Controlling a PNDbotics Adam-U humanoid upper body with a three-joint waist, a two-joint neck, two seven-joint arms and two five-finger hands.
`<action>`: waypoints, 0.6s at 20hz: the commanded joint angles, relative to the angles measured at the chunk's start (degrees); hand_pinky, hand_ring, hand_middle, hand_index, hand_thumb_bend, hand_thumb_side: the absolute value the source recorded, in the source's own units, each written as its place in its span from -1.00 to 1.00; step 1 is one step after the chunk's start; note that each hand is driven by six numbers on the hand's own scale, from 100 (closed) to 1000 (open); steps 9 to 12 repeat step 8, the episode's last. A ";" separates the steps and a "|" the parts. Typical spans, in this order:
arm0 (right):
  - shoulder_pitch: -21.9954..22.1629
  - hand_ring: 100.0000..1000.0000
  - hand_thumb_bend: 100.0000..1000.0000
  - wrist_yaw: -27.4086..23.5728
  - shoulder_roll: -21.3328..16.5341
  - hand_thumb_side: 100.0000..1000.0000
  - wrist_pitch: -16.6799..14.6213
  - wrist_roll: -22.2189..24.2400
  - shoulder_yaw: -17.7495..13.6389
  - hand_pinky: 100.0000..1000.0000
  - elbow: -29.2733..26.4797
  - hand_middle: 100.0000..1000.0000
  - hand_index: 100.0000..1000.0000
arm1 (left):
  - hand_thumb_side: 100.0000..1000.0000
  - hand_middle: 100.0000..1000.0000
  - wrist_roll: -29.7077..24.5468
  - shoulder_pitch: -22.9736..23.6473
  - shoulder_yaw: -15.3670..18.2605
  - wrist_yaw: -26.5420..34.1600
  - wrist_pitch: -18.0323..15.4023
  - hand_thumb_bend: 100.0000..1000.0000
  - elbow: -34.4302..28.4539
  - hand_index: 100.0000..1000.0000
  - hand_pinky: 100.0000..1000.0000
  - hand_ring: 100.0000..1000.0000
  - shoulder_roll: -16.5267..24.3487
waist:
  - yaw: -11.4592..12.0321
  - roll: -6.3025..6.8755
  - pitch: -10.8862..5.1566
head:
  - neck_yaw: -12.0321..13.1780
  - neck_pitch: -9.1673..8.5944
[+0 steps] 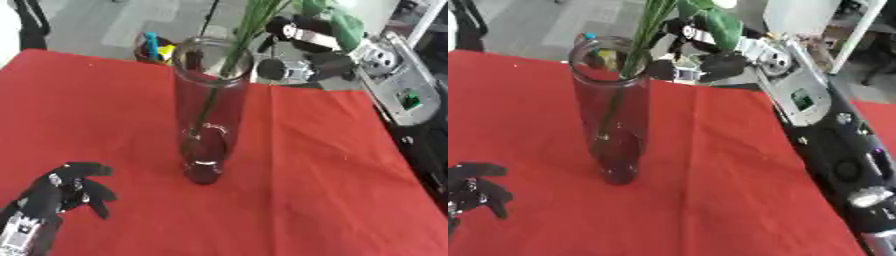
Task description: Arrange flowers into the vase.
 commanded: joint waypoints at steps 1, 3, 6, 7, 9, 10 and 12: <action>-0.55 1.00 0.06 -0.64 -2.18 1.00 0.09 -0.16 -1.01 0.56 -1.41 0.59 1.00 | 1.00 0.34 -0.19 -0.31 -0.55 -0.04 -0.09 -0.93 -1.06 0.56 -0.24 0.08 -0.10 | -0.20 0.49 -1.04 | 0.21 -0.75; 0.04 1.00 0.06 -0.74 -2.54 1.00 0.10 -0.23 -1.18 0.56 -1.61 0.58 1.00 | 1.00 0.34 -0.19 -0.31 -0.53 -0.07 -0.07 -0.93 -1.06 0.56 -0.24 0.09 -0.12 | -0.35 0.53 -0.95 | 0.29 -0.83; 0.85 1.00 0.05 -0.99 -2.97 1.00 0.19 -0.36 -1.47 0.56 -1.90 0.58 1.00 | 1.00 0.34 -0.17 -0.32 -0.50 -0.13 -0.09 -0.93 -1.06 0.56 -0.24 0.09 -0.14 | -0.49 0.59 -0.89 | 0.39 -0.88; 1.22 1.00 0.05 -1.06 -3.18 1.00 0.22 -0.42 -1.57 0.56 -2.00 0.58 1.00 | 1.00 0.35 -0.14 -0.33 -0.47 -0.14 -0.12 -0.93 -1.06 0.56 -0.24 0.09 -0.15 | -0.55 0.62 -0.87 | 0.43 -0.90; 1.62 1.00 0.04 -1.15 -3.42 1.00 0.23 -0.50 -1.67 0.56 -2.16 0.58 1.00 | 1.00 0.35 -0.10 -0.34 -0.44 -0.15 -0.14 -0.93 -1.06 0.56 -0.24 0.09 -0.15 | -0.60 0.64 -0.85 | 0.47 -0.92; 1.62 1.00 0.04 -1.15 -3.42 1.00 0.23 -0.50 -1.67 0.56 -2.16 0.58 1.00 | 1.00 0.35 -0.10 -0.34 -0.44 -0.15 -0.14 -0.93 -1.06 0.56 -0.24 0.09 -0.15 | -0.60 0.64 -0.85 | 0.47 -0.92; 1.62 1.00 0.04 -1.15 -3.42 1.00 0.23 -0.50 -1.67 0.56 -2.16 0.58 1.00 | 1.00 0.35 -0.10 -0.34 -0.44 -0.15 -0.14 -0.93 -1.06 0.56 -0.24 0.09 -0.15 | -0.60 0.64 -0.85 | 0.47 -0.92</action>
